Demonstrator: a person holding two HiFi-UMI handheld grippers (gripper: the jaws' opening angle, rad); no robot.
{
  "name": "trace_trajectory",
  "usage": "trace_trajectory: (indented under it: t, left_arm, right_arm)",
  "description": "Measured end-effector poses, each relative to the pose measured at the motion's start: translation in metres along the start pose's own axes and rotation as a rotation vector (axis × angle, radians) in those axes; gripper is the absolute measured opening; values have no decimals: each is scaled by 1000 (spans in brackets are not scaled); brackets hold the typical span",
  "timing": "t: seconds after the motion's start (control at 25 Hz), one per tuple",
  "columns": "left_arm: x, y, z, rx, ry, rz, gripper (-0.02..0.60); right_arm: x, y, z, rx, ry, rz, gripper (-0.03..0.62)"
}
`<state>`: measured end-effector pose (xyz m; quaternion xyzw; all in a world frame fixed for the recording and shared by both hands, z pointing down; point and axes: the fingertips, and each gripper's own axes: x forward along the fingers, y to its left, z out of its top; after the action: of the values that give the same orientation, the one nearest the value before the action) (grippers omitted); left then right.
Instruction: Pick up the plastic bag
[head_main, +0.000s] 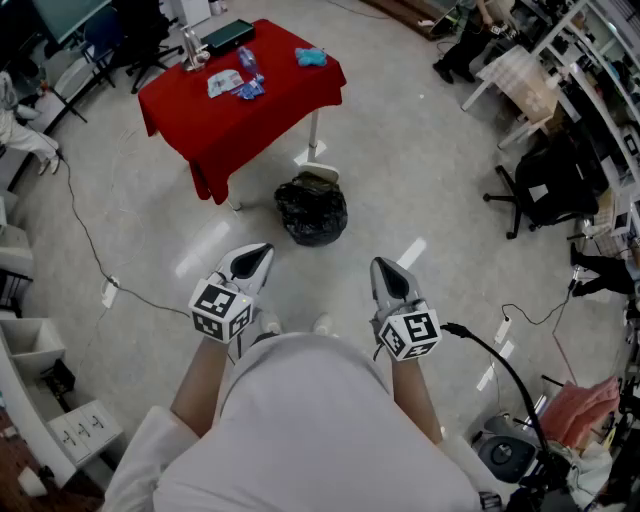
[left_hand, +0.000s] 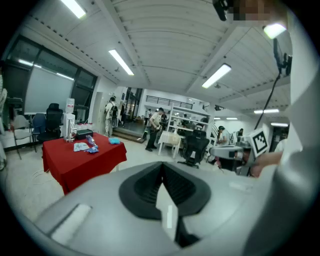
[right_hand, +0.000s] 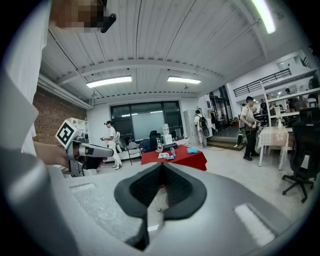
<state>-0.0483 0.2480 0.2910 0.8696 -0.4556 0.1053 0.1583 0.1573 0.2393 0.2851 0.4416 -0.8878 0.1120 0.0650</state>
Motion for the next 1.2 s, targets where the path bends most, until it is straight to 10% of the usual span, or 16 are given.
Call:
trace_trajectory:
  t: [1.2]
  left_arm:
    - [18,-33,-8,-42,10,75,3]
  right_arm:
    - [-16,-40,-1,-19,9,75,0]
